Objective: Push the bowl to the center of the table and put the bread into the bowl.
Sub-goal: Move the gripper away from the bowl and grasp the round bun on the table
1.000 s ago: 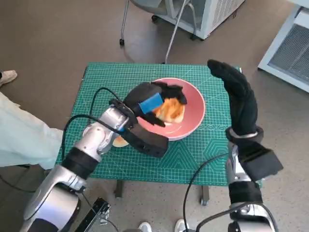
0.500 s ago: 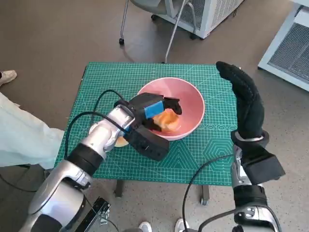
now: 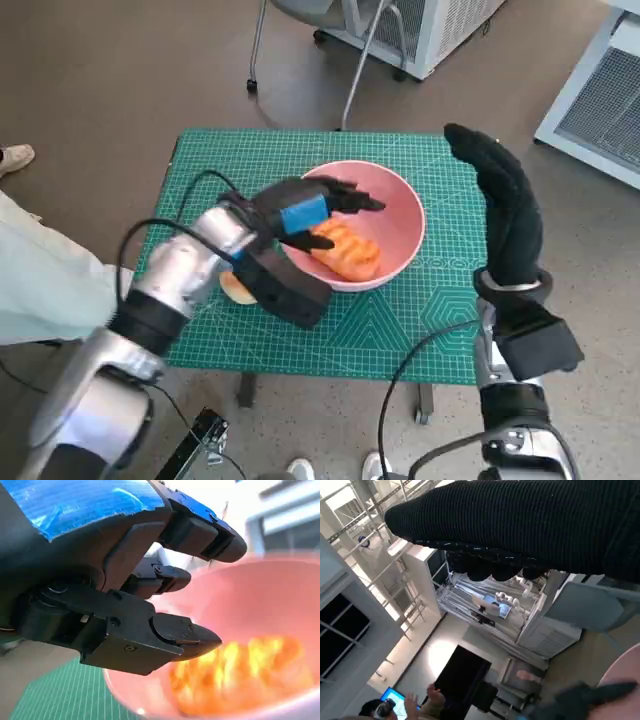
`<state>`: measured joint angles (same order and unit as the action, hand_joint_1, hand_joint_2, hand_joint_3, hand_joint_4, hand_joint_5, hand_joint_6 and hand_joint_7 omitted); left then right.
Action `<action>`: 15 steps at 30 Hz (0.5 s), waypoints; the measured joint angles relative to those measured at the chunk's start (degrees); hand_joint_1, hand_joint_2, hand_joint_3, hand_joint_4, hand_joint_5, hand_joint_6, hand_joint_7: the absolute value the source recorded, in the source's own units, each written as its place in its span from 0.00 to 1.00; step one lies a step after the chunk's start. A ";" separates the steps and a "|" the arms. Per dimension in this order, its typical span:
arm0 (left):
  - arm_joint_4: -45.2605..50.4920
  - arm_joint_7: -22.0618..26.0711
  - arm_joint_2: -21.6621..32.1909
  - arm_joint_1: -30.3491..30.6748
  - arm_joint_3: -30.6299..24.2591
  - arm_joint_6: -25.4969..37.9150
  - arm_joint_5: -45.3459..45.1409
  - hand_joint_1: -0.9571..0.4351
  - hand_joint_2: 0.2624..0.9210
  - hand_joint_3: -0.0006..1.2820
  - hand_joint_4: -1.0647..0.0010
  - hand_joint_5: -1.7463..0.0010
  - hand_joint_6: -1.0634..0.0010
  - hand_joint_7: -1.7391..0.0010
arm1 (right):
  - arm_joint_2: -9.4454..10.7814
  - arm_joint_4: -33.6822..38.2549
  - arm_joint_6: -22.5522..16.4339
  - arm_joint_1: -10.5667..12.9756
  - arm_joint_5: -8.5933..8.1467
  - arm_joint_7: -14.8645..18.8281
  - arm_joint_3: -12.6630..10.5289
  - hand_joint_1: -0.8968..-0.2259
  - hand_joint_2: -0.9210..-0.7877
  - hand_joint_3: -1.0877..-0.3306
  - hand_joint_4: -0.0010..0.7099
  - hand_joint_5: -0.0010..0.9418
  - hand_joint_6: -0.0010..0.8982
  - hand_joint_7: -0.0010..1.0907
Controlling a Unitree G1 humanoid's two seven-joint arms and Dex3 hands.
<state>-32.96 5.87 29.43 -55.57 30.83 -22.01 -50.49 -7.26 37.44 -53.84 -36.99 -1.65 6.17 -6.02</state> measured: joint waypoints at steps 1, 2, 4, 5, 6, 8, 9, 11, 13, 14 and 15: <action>0.99 -0.01 0.72 0.29 -0.70 -0.47 0.56 0.79 1.00 0.17 0.78 1.00 0.61 0.95 | 0.10 -0.02 0.04 0.00 -0.14 0.01 0.05 0.52 0.00 0.45 0.54 0.04 0.06 0.80; 2.35 -0.02 1.64 0.79 -1.63 -0.94 1.15 0.79 1.00 0.17 0.78 1.00 0.61 0.95 | 0.24 -0.07 0.06 -0.01 -0.28 0.02 0.14 0.52 0.00 0.45 0.54 0.04 0.06 0.80; 5.58 -0.13 3.83 2.14 -3.68 -2.01 2.18 0.81 1.00 0.18 0.78 1.00 0.61 0.95 | 0.54 -0.11 0.07 0.00 -0.42 0.13 0.35 0.53 0.00 0.45 0.54 0.04 0.06 0.80; 7.10 -0.24 4.85 2.85 -4.72 -2.52 2.69 0.82 1.00 0.19 0.78 1.00 0.61 0.95 | 0.64 -0.11 0.06 0.01 -0.45 0.24 0.43 0.53 0.00 0.45 0.54 0.04 0.06 0.80; 8.71 -0.38 6.07 3.65 -5.84 -3.05 3.36 0.83 1.00 0.19 0.78 1.00 0.61 0.95 | 0.67 -0.09 0.06 0.03 -0.48 0.35 0.48 0.53 0.00 0.45 0.54 0.04 0.06 0.80; 11.41 -0.44 7.93 5.07 -7.86 -3.71 4.17 0.84 1.00 0.19 0.77 0.99 0.61 0.95 | 0.68 -0.06 0.06 0.01 -0.55 0.55 0.54 0.53 0.00 0.45 0.54 0.04 0.06 0.80; 13.15 -0.33 9.05 6.19 -9.22 -4.00 4.91 0.84 1.00 0.19 0.76 0.99 0.61 0.95 | 0.73 -0.02 0.06 -0.02 -0.57 0.71 0.61 0.52 0.00 0.45 0.54 0.04 0.06 0.80; 16.68 0.13 11.41 8.53 -12.17 -4.45 6.86 0.84 1.00 0.17 0.75 0.99 0.60 0.96 | 0.76 0.03 0.02 0.04 -0.67 1.07 0.74 0.51 0.00 0.45 0.54 0.04 0.06 0.80; 19.93 1.16 13.31 10.65 -14.80 -4.50 8.76 0.82 0.99 0.12 0.73 0.99 0.57 0.96 | 0.75 0.07 0.01 0.03 -0.85 1.20 0.75 0.50 0.00 0.45 0.54 0.04 0.06 0.80; 21.39 1.80 14.08 11.62 -15.97 -4.34 9.68 0.82 0.99 0.11 0.73 0.99 0.57 0.97 | 0.75 0.06 0.00 0.03 -0.84 1.23 0.77 0.50 0.00 0.45 0.55 0.04 0.06 0.80; 23.04 2.78 14.94 12.79 -17.31 -3.96 10.87 0.82 0.99 0.09 0.72 1.00 0.56 0.97 | 0.77 0.07 -0.01 0.02 -0.83 1.25 0.80 0.50 0.00 0.45 0.55 0.04 0.06 0.80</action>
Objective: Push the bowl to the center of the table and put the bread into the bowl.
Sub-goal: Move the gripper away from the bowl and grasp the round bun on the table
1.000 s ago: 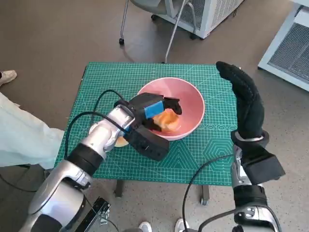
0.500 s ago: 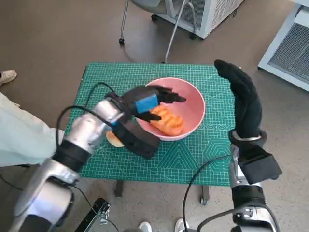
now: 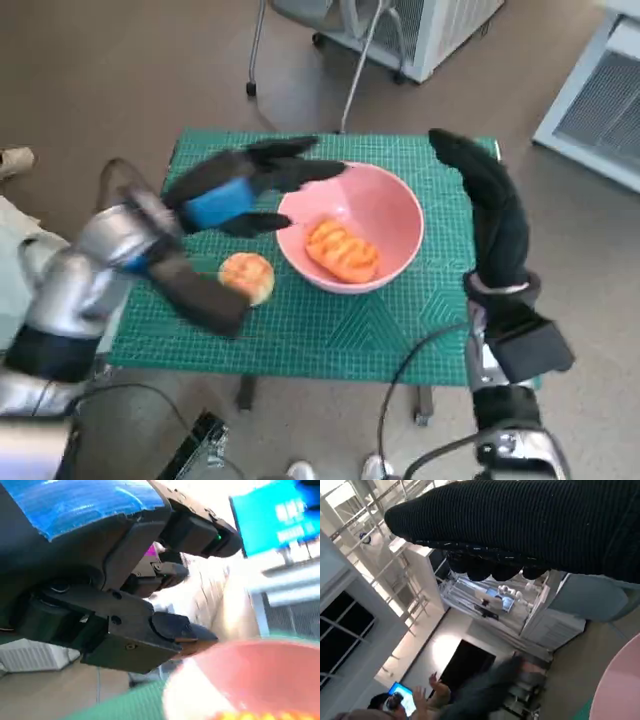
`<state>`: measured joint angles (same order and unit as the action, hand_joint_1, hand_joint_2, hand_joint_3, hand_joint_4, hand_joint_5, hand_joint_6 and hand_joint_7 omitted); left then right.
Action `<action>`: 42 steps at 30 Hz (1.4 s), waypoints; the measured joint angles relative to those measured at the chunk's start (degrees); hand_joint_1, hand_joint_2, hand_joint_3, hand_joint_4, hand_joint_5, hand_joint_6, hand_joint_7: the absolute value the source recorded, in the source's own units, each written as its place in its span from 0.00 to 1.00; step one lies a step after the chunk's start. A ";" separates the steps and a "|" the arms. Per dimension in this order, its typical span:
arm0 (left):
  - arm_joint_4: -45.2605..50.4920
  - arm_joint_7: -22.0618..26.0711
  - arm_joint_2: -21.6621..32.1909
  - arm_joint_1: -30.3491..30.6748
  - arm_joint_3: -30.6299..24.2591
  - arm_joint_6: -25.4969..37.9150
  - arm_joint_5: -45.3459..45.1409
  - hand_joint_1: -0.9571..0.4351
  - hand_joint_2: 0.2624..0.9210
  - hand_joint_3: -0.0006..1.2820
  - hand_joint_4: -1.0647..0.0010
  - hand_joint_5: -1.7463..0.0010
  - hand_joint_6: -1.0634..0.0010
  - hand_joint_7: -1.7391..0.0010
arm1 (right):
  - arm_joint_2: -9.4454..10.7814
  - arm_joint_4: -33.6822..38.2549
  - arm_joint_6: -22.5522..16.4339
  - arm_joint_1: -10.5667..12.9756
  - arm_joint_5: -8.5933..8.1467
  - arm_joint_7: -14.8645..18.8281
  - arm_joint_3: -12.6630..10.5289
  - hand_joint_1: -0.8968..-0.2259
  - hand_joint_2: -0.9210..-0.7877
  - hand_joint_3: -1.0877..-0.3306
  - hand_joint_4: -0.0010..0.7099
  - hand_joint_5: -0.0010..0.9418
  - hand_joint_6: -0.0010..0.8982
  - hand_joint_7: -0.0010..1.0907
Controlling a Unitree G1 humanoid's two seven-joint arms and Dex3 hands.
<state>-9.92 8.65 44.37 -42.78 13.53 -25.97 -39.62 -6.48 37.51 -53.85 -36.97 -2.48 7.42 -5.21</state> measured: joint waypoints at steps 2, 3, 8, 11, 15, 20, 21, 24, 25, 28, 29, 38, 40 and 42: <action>3.02 2.33 1.44 2.09 -2.26 1.05 2.12 0.81 0.98 0.07 0.73 1.00 0.56 0.97 | -0.02 0.02 -0.02 0.01 0.00 0.02 0.04 0.51 0.00 0.45 0.55 0.04 0.06 0.80; 4.68 3.93 2.19 3.15 -3.20 1.89 3.05 0.81 0.96 0.06 0.75 1.00 0.57 0.98 | -0.02 0.04 -0.02 0.00 0.00 0.03 0.07 0.51 0.00 0.45 0.55 0.04 0.06 0.80; 12.40 14.27 6.42 8.30 -6.49 7.43 6.10 0.79 0.87 0.03 0.84 1.00 0.64 1.00 | 0.02 0.12 -0.03 -0.03 -0.02 0.23 0.36 0.53 0.00 0.44 0.54 0.04 0.05 0.80; 16.06 21.12 9.04 10.70 -7.20 10.69 6.70 0.78 0.80 0.01 0.91 1.00 0.69 1.00 | 0.02 0.15 -0.03 -0.03 -0.11 0.54 0.48 0.54 0.00 0.44 0.54 0.03 0.05 0.80; 18.82 28.46 11.67 12.63 -7.46 13.19 7.58 0.77 0.74 0.00 0.96 1.00 0.74 1.00 | 0.06 0.23 -0.01 -0.05 -0.74 1.12 0.62 0.54 0.00 0.44 0.54 0.03 0.05 0.80; 18.87 32.16 12.37 13.41 -7.56 13.69 9.17 0.75 0.72 0.00 0.97 1.00 0.76 1.00 | 0.11 0.41 0.03 -0.12 -1.71 1.80 0.73 0.54 0.00 0.44 0.54 0.03 0.05 0.81; 18.63 32.19 12.37 13.56 -7.58 13.50 9.29 0.75 0.72 0.00 0.98 1.00 0.76 1.00 | 0.11 0.46 0.03 -0.14 -1.78 1.91 0.75 0.53 0.00 0.44 0.54 0.03 0.05 0.81; 17.62 32.18 12.37 13.96 -7.60 12.78 9.37 0.75 0.71 0.00 0.98 1.00 0.76 1.00 | 0.11 0.56 0.06 -0.16 -1.82 2.13 0.82 0.53 0.00 0.44 0.54 0.03 0.05 0.81; 17.32 32.16 12.36 14.05 -7.60 12.62 9.37 0.75 0.71 0.00 0.97 1.00 0.76 1.00 | 0.10 0.59 0.07 -0.16 -1.81 2.14 0.82 0.53 0.00 0.44 0.54 0.03 0.05 0.81; 16.45 31.98 12.29 14.17 -7.56 12.03 9.22 0.75 0.72 0.00 0.97 1.00 0.75 1.00 | 0.09 0.65 0.11 -0.17 -1.82 2.18 0.84 0.52 0.00 0.44 0.54 0.03 0.05 0.81; 16.14 31.91 12.23 14.16 -7.52 11.89 9.14 0.75 0.72 0.00 0.96 1.00 0.75 0.99 | 0.09 0.67 0.14 -0.17 -1.81 2.21 0.84 0.52 0.00 0.44 0.54 0.03 0.05 0.81; 13.65 31.75 10.26 13.65 -5.07 12.15 6.53 0.75 0.72 0.00 0.96 1.00 0.74 0.99 | -0.04 0.73 0.16 -0.19 -1.81 2.27 0.86 0.52 0.00 0.44 0.54 0.03 0.04 0.81; 12.77 31.63 9.60 13.48 -4.30 12.14 5.78 0.75 0.72 0.00 0.96 1.00 0.73 0.99 | -0.04 0.72 0.16 -0.19 -1.82 2.35 0.87 0.52 0.00 0.44 0.54 0.03 0.04 0.81; 11.27 31.11 8.84 13.05 -3.15 11.68 4.79 0.75 0.72 0.00 0.94 0.99 0.72 0.99 | -0.06 0.71 0.19 -0.20 -1.86 2.45 0.86 0.52 0.00 0.44 0.54 0.03 0.04 0.81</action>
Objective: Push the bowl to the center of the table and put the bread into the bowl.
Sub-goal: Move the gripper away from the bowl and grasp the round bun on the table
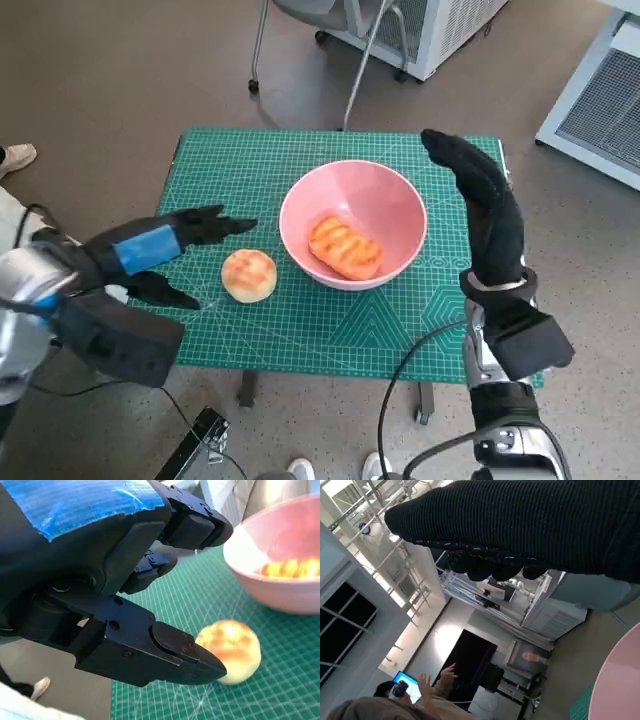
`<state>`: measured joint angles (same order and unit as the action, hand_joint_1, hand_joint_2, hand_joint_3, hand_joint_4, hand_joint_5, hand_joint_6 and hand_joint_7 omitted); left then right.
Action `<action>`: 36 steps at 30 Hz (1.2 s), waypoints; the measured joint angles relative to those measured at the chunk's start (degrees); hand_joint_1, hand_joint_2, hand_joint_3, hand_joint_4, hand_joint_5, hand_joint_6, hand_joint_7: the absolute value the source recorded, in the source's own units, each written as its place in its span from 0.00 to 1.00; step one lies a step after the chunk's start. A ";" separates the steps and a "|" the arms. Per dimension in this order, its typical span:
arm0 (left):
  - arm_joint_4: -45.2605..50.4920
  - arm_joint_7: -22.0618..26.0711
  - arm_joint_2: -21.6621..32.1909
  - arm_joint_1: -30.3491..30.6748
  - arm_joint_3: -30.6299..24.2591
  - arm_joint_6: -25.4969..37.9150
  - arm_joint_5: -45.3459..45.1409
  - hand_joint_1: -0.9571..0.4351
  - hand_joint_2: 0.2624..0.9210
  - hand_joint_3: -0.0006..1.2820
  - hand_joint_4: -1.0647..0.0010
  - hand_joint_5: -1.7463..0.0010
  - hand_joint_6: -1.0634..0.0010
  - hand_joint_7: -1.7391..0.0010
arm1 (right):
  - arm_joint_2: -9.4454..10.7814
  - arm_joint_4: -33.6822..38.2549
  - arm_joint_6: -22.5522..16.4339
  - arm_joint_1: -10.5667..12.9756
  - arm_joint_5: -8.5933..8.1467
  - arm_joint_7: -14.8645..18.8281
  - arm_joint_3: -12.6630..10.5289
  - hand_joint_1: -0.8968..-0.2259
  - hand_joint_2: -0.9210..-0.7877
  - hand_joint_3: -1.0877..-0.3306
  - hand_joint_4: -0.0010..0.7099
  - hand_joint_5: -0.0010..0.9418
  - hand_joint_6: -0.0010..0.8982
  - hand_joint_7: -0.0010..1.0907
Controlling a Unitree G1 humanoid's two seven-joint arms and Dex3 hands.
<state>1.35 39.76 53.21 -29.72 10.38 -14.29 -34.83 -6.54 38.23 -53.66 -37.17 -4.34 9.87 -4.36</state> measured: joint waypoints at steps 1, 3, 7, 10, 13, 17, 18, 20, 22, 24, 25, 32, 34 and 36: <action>-0.83 -0.36 -0.37 -0.39 0.64 -0.48 -0.72 0.74 0.72 0.00 0.94 0.99 0.72 0.99 | -0.01 -0.01 0.00 0.00 -0.02 0.09 -0.01 0.52 0.00 0.44 0.54 0.03 0.04 0.81; -2.48 -0.89 -1.16 -1.05 1.75 -1.26 -1.57 0.74 0.73 0.00 0.93 0.99 0.71 0.99 | -0.02 0.00 0.02 0.00 -0.05 0.23 -0.03 0.52 0.00 0.44 0.54 0.03 0.04 0.81; -5.84 -1.85 -2.85 -2.82 3.83 -2.59 -3.17 0.73 0.73 0.00 0.91 0.99 0.70 0.99 | -0.02 -0.06 0.13 0.01 -0.15 0.44 -0.08 0.53 0.00 0.44 0.54 0.03 0.04 0.81; -8.34 -2.60 -4.13 -4.29 5.29 -3.18 -4.38 0.73 0.73 0.00 0.90 0.99 0.69 0.99 | -0.01 -0.17 0.22 0.02 -0.27 0.53 -0.12 0.53 0.00 0.44 0.54 0.03 0.04 0.81; -10.60 -3.21 -4.99 -5.55 6.91 -3.79 -5.89 0.74 0.75 0.01 0.90 0.99 0.69 0.99 | -0.03 -0.35 0.23 0.04 -0.30 0.57 -0.20 0.53 0.00 0.44 0.54 0.03 0.04 0.81; -13.99 -3.87 -6.31 -6.97 9.30 -4.85 -8.27 0.76 0.77 0.01 0.89 0.99 0.68 0.99 | -0.11 -0.66 0.24 0.08 -0.36 0.57 -0.32 0.53 0.00 0.44 0.54 0.03 0.04 0.81; -14.64 -3.97 -6.57 -7.26 9.85 -5.06 -8.77 0.76 0.78 0.01 0.89 0.99 0.68 0.99 | -0.13 -0.73 0.24 0.11 -0.36 0.57 -0.35 0.53 0.00 0.44 0.54 0.03 0.04 0.81; -16.08 -4.08 -7.09 -7.89 11.08 -5.44 -10.02 0.77 0.80 0.02 0.88 0.99 0.68 0.99 | -0.15 -0.85 0.24 0.15 -0.36 0.55 -0.45 0.53 0.00 0.44 0.54 0.03 0.04 0.81; -17.45 -4.08 -7.68 -8.39 12.15 -5.52 -10.95 0.78 0.81 0.02 0.88 0.99 0.68 0.99 | -0.15 -0.92 0.24 0.17 -0.34 0.54 -0.47 0.53 0.00 0.44 0.54 0.03 0.04 0.81; -18.97 -4.10 -8.43 -9.13 13.11 -5.59 -11.93 0.78 0.81 0.02 0.88 1.00 0.68 0.99 | -0.17 -0.94 0.24 0.21 -0.33 0.50 -0.56 0.53 0.00 0.44 0.54 0.03 0.04 0.80; -19.65 -4.10 -8.71 -9.44 13.60 -5.59 -12.27 0.78 0.82 0.02 0.88 1.00 0.68 0.99 | -0.16 -0.94 0.24 0.21 -0.30 0.49 -0.59 0.53 0.00 0.44 0.54 0.03 0.04 0.80; -25.67 -4.81 -11.54 -12.35 17.05 -5.43 -15.34 0.75 0.83 0.02 0.81 0.98 0.63 0.98 | -0.13 -1.05 0.22 0.31 0.19 -0.05 -0.77 0.53 0.00 0.44 0.54 0.03 0.04 0.80; -27.19 -5.13 -12.46 -12.90 17.83 -5.18 -16.01 0.74 0.85 0.03 0.78 0.98 0.60 0.98 | -0.12 -1.10 0.22 0.34 0.24 -0.33 -0.79 0.53 0.00 0.44 0.54 0.03 0.04 0.80; -28.68 -6.11 -13.29 -13.39 18.69 -5.16 -16.88 0.76 0.92 0.04 0.70 0.98 0.54 0.97 | -0.12 -1.17 0.22 0.38 0.27 -0.50 -0.81 0.53 0.00 0.44 0.54 0.03 0.04 0.80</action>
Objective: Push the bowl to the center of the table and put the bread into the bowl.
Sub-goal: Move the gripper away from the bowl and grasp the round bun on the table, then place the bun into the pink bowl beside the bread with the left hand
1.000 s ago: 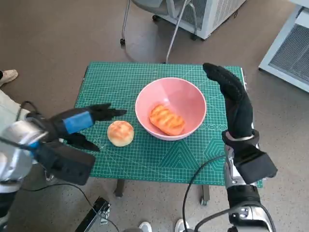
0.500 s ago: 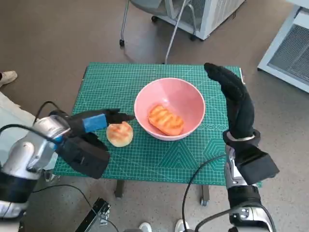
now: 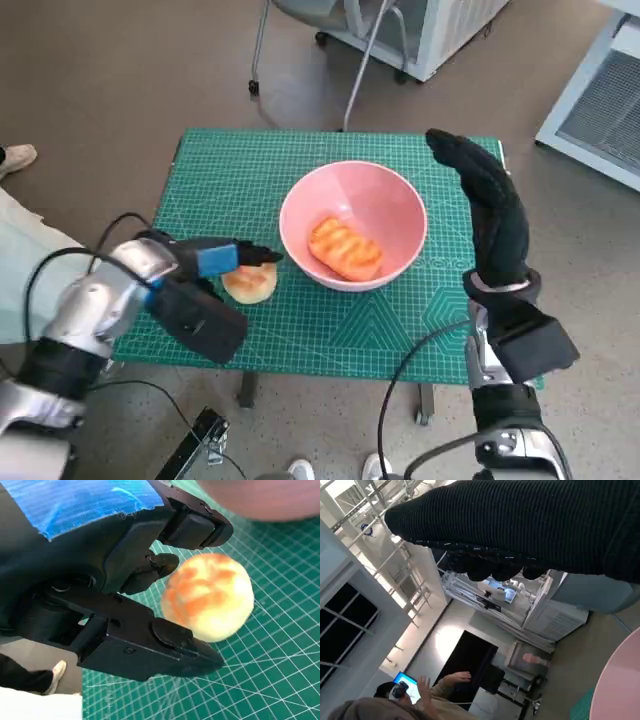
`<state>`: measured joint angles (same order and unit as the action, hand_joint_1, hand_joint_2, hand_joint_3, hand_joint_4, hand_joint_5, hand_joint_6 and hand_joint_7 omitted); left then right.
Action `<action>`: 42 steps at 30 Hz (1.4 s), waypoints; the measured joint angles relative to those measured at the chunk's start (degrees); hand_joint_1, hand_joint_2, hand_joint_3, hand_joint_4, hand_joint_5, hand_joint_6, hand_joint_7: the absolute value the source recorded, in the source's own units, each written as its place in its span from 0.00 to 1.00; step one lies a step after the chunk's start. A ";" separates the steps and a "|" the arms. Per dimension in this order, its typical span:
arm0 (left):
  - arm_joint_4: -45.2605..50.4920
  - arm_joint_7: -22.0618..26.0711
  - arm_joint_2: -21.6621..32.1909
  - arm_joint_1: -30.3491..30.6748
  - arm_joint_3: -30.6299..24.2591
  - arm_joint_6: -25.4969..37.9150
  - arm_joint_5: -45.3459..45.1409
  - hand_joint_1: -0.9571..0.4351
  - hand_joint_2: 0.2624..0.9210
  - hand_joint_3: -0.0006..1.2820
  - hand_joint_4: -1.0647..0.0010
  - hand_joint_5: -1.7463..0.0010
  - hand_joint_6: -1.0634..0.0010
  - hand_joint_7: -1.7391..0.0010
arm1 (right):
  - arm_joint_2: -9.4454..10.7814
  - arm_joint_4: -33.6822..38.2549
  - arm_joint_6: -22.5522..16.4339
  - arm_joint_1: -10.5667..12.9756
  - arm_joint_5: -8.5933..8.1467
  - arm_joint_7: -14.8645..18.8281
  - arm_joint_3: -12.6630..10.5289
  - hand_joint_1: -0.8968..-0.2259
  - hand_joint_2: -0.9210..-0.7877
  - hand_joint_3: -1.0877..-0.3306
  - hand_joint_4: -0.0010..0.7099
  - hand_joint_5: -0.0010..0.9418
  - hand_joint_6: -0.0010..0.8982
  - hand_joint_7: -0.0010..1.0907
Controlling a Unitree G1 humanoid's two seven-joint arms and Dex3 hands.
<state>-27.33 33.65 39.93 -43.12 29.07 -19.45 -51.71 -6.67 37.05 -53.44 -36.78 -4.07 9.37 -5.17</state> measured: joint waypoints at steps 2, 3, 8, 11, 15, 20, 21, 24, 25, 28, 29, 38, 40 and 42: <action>-1.66 -1.48 -0.60 -0.58 1.07 -0.28 -1.03 0.77 0.96 0.09 0.62 0.98 0.47 0.96 | 0.01 -0.05 -0.01 0.03 0.02 -0.10 -0.01 0.53 0.00 0.44 0.54 0.03 0.04 0.80; -2.34 -2.28 -0.82 -0.93 1.60 -0.48 -1.63 0.77 0.97 0.13 0.55 0.97 0.42 0.95 | 0.01 -0.05 -0.01 0.05 0.02 -0.15 -0.02 0.53 0.00 0.44 0.54 0.03 0.04 0.80; -5.59 -7.30 -1.27 -2.73 3.94 -1.63 -4.84 0.71 1.00 0.19 0.60 0.40 0.50 0.40 | 0.01 -0.31 0.01 0.12 0.01 -0.34 -0.07 0.53 0.00 0.44 0.54 0.03 0.04 0.80; -7.05 -10.22 -1.26 -3.58 4.60 -2.27 -6.00 0.69 1.00 0.16 0.54 0.30 0.49 0.30 | -0.02 -0.40 0.01 0.16 0.00 -0.35 -0.13 0.53 0.00 0.44 0.54 0.03 0.04 0.79; -9.39 -13.55 -1.27 -4.22 4.80 -2.83 -6.21 0.69 1.00 0.09 0.43 0.32 0.44 0.30 | -0.01 -0.41 0.01 0.23 -0.03 -0.35 -0.18 0.53 0.00 0.44 0.54 0.03 0.04 0.79; -10.70 -14.14 -1.00 -4.34 2.98 -2.75 -3.54 0.69 1.00 0.06 0.35 0.34 0.43 0.31 | 0.00 -0.36 0.01 0.26 0.00 -0.39 -0.20 0.53 0.00 0.45 0.54 0.03 0.05 0.79; -10.73 -13.96 -0.95 -4.34 2.40 -2.72 -2.97 0.69 1.00 0.06 0.35 0.34 0.43 0.32 | 0.00 -0.35 0.01 0.26 0.01 -0.40 -0.20 0.53 0.00 0.45 0.54 0.03 0.05 0.79; -10.58 -13.00 -0.53 -4.44 0.40 -2.15 -0.58 0.69 1.00 0.05 0.34 0.33 0.42 0.33 | 0.07 -0.35 0.01 0.26 0.05 -0.42 -0.17 0.53 0.00 0.45 0.54 0.03 0.05 0.79; -10.38 -12.56 -0.29 -4.50 -0.24 -1.88 0.25 0.69 1.00 0.05 0.35 0.33 0.42 0.33 | 0.09 -0.33 0.01 0.26 0.05 -0.42 -0.17 0.53 0.00 0.45 0.54 0.03 0.05 0.79; -8.98 -10.54 0.57 -4.60 -2.77 -0.41 2.80 0.69 1.00 0.06 0.38 0.31 0.42 0.33 | 0.12 -0.25 0.01 0.26 0.05 -0.42 -0.14 0.53 0.00 0.45 0.54 0.03 0.05 0.79; -8.19 -10.01 0.87 -4.69 -3.67 0.18 3.58 0.69 1.00 0.06 0.38 0.30 0.41 0.33 | 0.12 -0.24 0.01 0.27 0.04 -0.42 -0.14 0.53 0.00 0.45 0.54 0.03 0.05 0.79; 4.06 -3.89 4.03 -5.57 -13.48 6.74 11.99 0.69 1.00 0.06 0.39 0.30 0.39 0.34 | 0.10 -0.21 0.02 0.27 -0.07 -0.40 -0.11 0.53 0.00 0.44 0.54 0.03 0.05 0.79; 7.75 -3.09 4.38 -5.65 -15.29 8.54 13.36 0.69 0.99 0.06 0.39 0.31 0.37 0.35 | 0.09 -0.20 0.02 0.26 -0.09 -0.39 -0.10 0.52 0.00 0.44 0.54 0.03 0.05 0.79; 11.48 -2.46 4.39 -5.61 -16.89 10.53 14.45 0.69 0.99 0.09 0.45 0.28 0.39 0.32 | 0.04 -0.18 0.02 0.27 -0.11 -0.39 -0.11 0.52 0.00 0.44 0.54 0.03 0.05 0.79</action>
<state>-15.85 31.18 44.32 -48.73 12.18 -8.92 -37.27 -6.63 36.87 -53.42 -36.52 -4.17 8.98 -5.28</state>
